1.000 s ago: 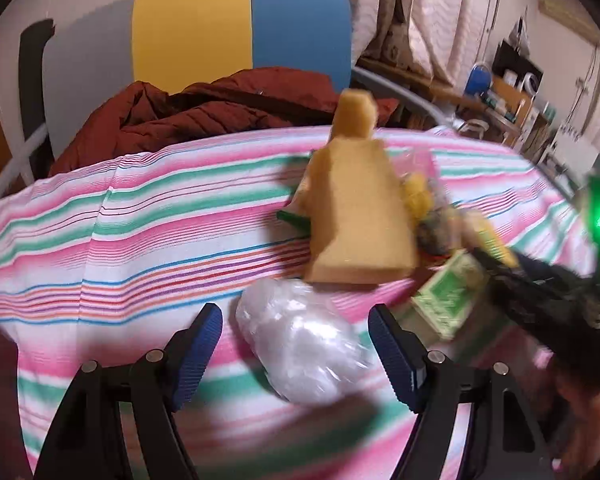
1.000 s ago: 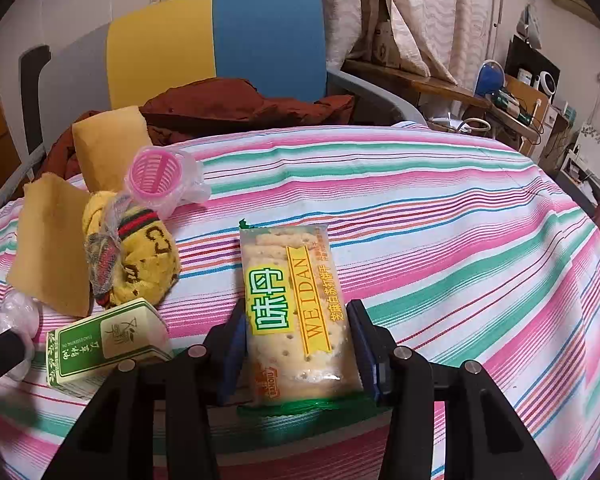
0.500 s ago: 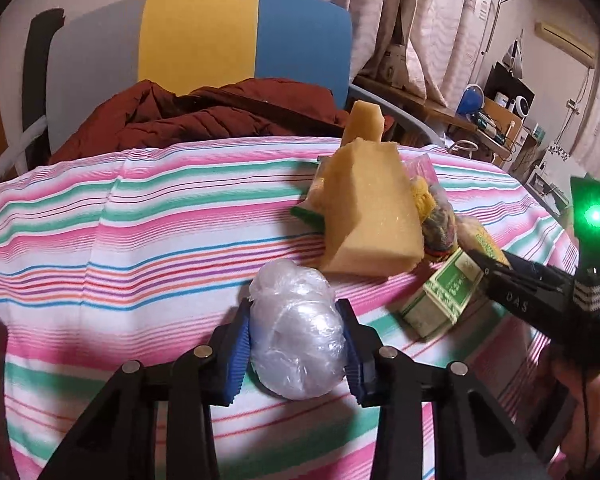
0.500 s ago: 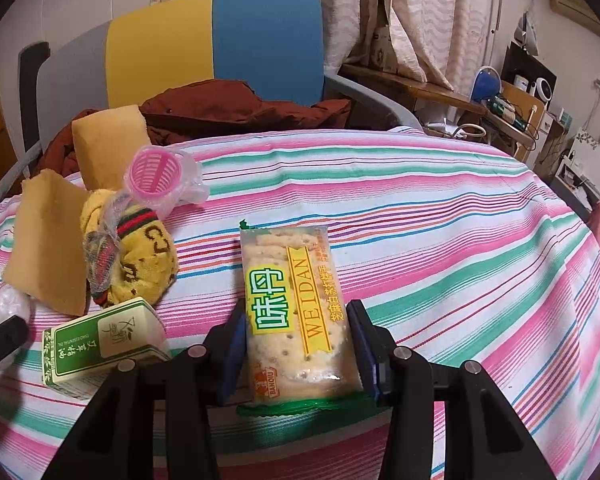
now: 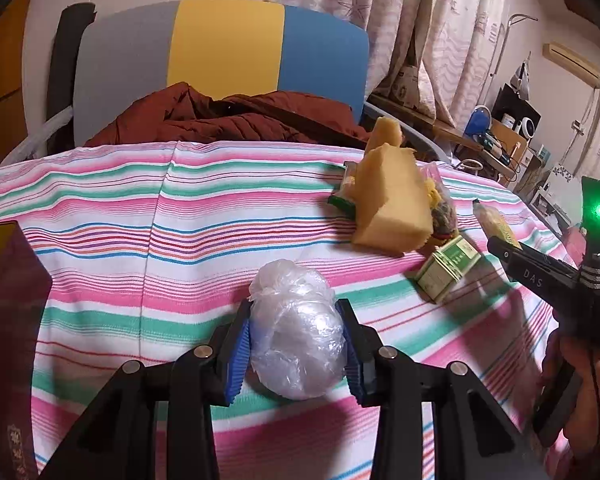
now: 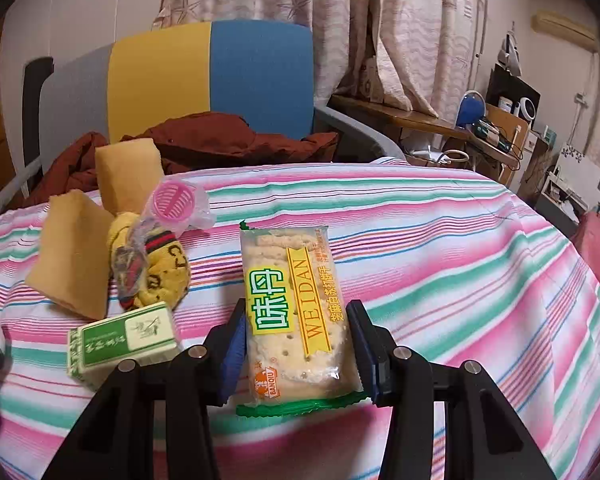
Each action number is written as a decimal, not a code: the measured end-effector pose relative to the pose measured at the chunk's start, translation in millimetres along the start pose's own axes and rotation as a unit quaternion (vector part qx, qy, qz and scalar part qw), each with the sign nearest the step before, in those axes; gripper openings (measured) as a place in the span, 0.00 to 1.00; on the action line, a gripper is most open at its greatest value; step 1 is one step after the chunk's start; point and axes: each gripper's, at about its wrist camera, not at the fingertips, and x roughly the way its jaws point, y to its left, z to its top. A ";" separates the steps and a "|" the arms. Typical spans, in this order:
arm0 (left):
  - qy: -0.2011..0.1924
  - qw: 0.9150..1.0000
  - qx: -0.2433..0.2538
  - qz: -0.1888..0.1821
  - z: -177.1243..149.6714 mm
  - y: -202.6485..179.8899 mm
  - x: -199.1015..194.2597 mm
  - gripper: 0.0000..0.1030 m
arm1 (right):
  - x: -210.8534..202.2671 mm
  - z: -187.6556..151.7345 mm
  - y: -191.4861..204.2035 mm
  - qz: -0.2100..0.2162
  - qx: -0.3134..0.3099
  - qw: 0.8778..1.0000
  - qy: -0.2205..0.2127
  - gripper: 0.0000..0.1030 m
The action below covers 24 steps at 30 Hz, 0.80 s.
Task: Organize objects
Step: 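Grasp the WEIDAN cracker packet with the right tool while the left tool grasps the clear plastic bag, then carry the cracker packet and plastic bag into the gold tin and open both tools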
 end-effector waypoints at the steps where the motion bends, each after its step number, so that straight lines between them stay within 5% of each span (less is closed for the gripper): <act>1: -0.003 1.000 0.003 0.000 -1.6 -0.7 -2.6 0.39 | -3.6 -1.6 -1.0 0.002 0.004 1.000 -0.002 0.47; 13: -0.030 0.999 0.030 -0.018 -23.8 -7.8 -35.8 0.39 | -44.3 -23.8 4.6 0.018 0.021 0.999 -0.016 0.47; 24: -0.022 0.999 0.001 -0.035 -43.6 6.6 -69.3 0.39 | -97.0 -53.6 43.0 0.107 0.026 0.994 0.000 0.47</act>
